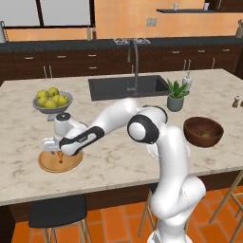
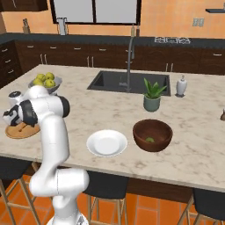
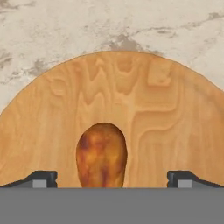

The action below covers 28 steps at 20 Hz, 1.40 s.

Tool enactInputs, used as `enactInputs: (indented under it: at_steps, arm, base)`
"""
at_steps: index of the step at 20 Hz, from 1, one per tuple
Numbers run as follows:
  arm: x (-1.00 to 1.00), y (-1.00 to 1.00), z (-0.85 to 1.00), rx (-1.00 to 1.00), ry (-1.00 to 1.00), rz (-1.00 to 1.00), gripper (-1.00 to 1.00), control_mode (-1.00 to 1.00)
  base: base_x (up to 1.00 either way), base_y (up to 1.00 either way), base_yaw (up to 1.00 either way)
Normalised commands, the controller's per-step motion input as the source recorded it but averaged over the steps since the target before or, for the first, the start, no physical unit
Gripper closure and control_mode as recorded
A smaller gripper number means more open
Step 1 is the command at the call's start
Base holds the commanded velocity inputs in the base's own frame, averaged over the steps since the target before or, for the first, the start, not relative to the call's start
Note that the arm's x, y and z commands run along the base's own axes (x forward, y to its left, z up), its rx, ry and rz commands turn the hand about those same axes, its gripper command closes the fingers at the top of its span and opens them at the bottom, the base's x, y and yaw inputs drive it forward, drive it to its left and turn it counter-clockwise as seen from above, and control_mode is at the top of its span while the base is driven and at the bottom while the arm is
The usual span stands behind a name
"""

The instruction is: Pick the chicken drumstick and lime from their plates and place them in the bowl. Then put the bowl in the fridge.

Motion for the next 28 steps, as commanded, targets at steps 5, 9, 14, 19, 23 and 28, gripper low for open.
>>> enactInputs:
  at_steps: [5,9,14,19,23,28]
  arm:
    - [0.09,0.14,-0.27,0.00,0.01,0.00,1.00,-1.00]
    - [0.00,0.00,0.00,0.00,0.00,0.00,1.00,-1.00]
    - [-0.01,-0.34,0.29,0.00,-0.03,0.04,1.00,-1.00]
    - [0.00,-0.81,0.95,0.00,-0.09,0.05,1.00,-1.00]
    - [-0.56,-1.00,0.99,0.00,-0.07,0.02,1.00,-1.00]
    - [-0.54,-1.00,0.86,0.00,-0.07,0.00,1.00,-1.00]
  base:
    - [0.00,0.00,0.00]
    - [0.00,0.00,0.00]
    - [0.00,0.00,0.00]
    - [0.00,0.00,0.00]
    - [0.00,0.00,0.00]
    - [0.00,0.00,0.00]
